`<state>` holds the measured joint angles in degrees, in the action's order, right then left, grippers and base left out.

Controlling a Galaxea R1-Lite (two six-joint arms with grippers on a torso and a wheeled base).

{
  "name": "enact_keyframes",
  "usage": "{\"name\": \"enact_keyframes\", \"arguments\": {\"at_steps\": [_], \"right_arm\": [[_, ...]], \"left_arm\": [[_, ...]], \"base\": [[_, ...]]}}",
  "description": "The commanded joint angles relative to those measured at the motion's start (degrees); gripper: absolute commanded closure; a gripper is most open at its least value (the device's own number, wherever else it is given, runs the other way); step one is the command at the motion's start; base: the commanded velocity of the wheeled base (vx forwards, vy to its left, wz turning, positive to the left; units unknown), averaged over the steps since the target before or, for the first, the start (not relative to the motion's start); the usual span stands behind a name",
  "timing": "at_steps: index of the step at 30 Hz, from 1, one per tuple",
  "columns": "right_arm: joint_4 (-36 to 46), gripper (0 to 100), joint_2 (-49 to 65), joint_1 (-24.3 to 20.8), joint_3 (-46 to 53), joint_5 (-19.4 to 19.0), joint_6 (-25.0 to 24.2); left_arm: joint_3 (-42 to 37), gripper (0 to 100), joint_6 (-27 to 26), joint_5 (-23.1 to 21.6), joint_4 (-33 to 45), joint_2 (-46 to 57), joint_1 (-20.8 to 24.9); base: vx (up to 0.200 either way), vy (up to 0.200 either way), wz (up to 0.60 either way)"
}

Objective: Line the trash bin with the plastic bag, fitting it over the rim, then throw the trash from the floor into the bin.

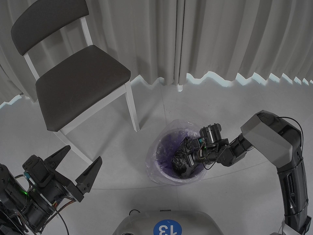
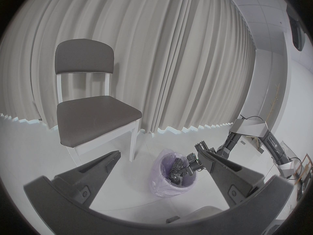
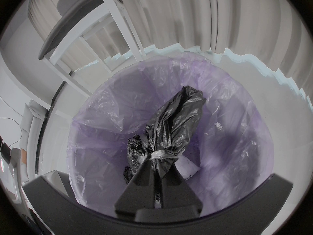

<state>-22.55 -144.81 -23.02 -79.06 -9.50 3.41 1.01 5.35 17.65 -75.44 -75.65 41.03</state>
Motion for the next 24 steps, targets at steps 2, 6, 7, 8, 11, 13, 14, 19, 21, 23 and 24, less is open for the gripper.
{"name": "enact_keyframes", "arguments": {"at_steps": [2,6,7,8,11,13,14,19,21,23,24], "right_arm": [[13.5,100,-0.1,-1.2,-12.8,1.9,0.3],[24.2,100,-0.8,-1.4,-21.3,3.5,0.7],[32.5,100,-2.0,-1.3,-27.5,3.9,1.8],[34.9,100,-2.5,-1.3,-29.5,3.9,1.9],[41.3,100,-4.8,-1.3,-35.2,4.4,2.2],[42.7,100,-6.6,-1.2,-35.5,5.4,2.2],[42.9,100,-7.2,-1.2,-35.5,5.5,2.2],[42.9,100,-8.6,-1.2,-35.5,5.5,2.3],[42.9,100,-8.9,-1.2,-35.5,5.5,2.3],[42.9,100,-8.9,-1.3,-35.5,5.5,2.4],[42.8,100,-9.0,-1.3,-35.5,5.5,2.4]], "left_arm": [[-1.0,0,-0.1,0.0,-0.1,0.1,0.0],[-1.0,0,-0.1,0.1,-0.1,0.0,-0.1],[-1.0,0,-0.2,0.1,-0.2,0.0,-0.1],[-1.0,0,-0.2,0.1,-0.2,0.0,-0.1],[-1.0,0,-0.2,0.1,-0.2,0.0,-0.1],[-1.0,0,-0.2,0.0,-0.2,0.0,-0.1],[-1.0,0,-0.2,0.0,-0.2,0.1,-0.1],[-1.0,0,-0.2,0.0,-0.2,0.2,-0.1],[-1.0,0,-0.2,0.0,-0.2,0.1,-0.1],[-1.0,0,-0.2,0.0,-0.2,0.2,0.0],[-1.0,0,-0.2,0.0,-0.2,0.1,-0.1]], "base": [[0.000,0.000,0.00],[0.000,0.000,0.00],[0.000,0.000,0.00],[0.000,0.000,0.00],[0.000,0.000,0.00],[0.000,0.000,0.00],[0.000,0.000,0.00],[0.000,0.000,0.00],[0.000,0.000,0.00],[0.000,0.000,0.00],[0.000,0.000,0.00]]}}
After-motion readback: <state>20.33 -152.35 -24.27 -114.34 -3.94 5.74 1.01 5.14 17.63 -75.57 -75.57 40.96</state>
